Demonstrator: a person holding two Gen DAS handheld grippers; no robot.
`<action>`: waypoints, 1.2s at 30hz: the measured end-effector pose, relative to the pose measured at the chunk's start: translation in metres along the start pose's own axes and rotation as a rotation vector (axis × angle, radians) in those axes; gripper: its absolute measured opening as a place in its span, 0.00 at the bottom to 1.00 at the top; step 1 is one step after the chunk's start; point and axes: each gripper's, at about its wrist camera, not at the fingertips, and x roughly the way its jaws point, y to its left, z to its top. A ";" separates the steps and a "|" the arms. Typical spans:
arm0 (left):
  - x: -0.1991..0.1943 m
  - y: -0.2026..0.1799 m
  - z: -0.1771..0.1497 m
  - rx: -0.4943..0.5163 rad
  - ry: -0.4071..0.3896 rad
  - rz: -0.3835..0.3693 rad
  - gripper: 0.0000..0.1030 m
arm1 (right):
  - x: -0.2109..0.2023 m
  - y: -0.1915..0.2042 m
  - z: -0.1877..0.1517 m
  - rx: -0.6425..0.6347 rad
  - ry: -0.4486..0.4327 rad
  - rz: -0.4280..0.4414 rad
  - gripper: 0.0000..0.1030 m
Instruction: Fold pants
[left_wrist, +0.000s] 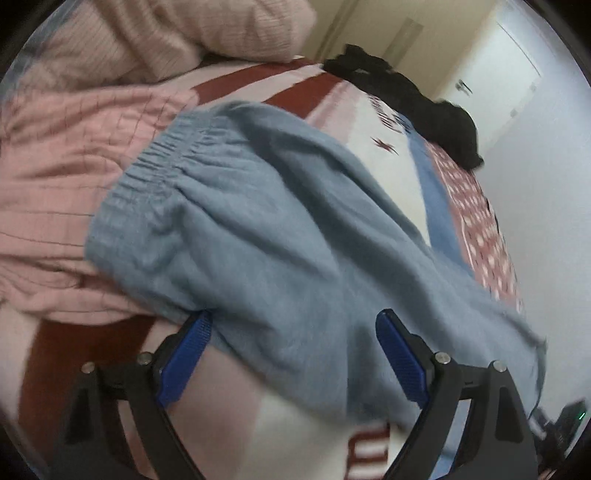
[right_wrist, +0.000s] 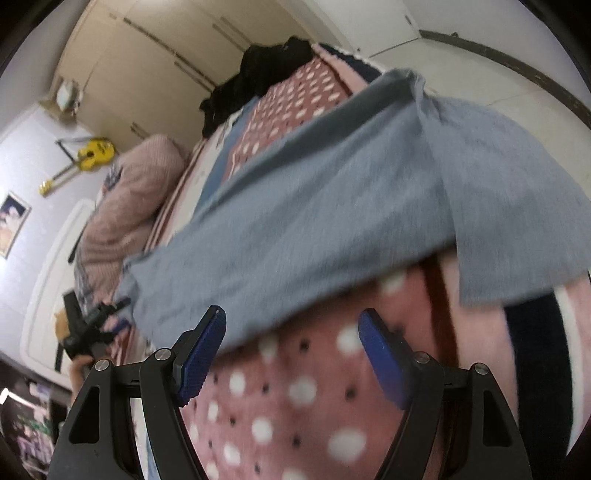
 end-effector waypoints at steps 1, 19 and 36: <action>0.004 0.002 0.004 -0.021 -0.014 -0.002 0.86 | 0.003 -0.002 0.004 0.012 -0.013 0.000 0.69; -0.025 -0.004 0.006 0.046 -0.118 0.116 0.12 | 0.021 -0.014 0.061 0.121 -0.247 -0.274 0.07; -0.140 0.035 -0.091 0.239 -0.066 0.206 0.12 | -0.069 0.016 -0.045 -0.009 -0.111 -0.228 0.06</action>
